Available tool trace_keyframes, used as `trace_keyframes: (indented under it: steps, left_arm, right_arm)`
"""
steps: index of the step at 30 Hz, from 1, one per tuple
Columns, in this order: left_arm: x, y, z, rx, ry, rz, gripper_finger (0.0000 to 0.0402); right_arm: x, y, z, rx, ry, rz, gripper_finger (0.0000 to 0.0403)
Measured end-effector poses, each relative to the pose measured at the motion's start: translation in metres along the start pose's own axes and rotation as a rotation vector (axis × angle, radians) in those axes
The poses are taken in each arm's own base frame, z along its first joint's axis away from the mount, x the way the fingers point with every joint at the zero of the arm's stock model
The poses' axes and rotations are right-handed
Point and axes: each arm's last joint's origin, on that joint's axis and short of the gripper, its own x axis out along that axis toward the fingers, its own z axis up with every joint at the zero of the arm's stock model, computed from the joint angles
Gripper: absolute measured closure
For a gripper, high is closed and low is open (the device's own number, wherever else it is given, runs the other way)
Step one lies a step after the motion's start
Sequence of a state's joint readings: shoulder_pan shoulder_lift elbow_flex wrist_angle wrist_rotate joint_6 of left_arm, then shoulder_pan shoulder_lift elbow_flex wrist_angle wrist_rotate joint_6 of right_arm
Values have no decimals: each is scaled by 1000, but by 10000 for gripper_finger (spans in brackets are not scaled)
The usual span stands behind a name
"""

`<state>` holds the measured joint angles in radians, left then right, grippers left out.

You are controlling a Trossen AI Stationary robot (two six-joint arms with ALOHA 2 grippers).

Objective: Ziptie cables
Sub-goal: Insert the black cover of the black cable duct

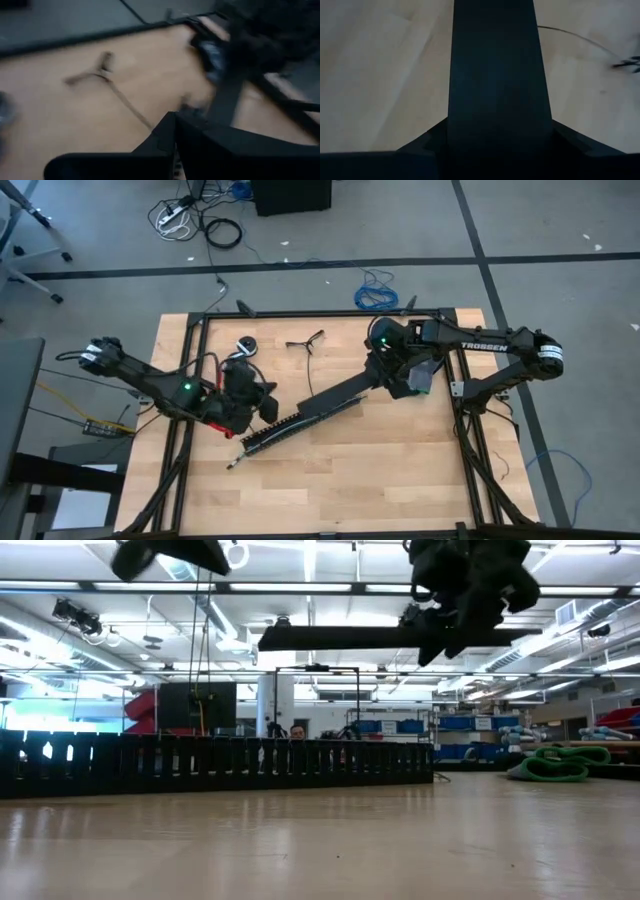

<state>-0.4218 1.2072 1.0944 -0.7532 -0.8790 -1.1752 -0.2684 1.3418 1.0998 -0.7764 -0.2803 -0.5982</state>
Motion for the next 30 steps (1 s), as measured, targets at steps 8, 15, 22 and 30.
trace_keyframes:
  steps: [8, 15, 22, 30]
  left_arm:
    - [45, 6, -39, -165, -46, -257, 401]
    - [71, 37, -70, -383, -91, -534, 401]
    - [85, 42, -75, -427, -71, -533, 401]
    - [94, 30, -70, -257, 53, -504, 401]
  right_arm:
    - [20, -3, -27, 53, 53, -28, 194]
    - [24, -6, -26, 50, 2, -65, 194]
    - [39, -8, -28, 60, 24, -17, 192]
    - [56, -10, -27, 80, 32, 19, 191]
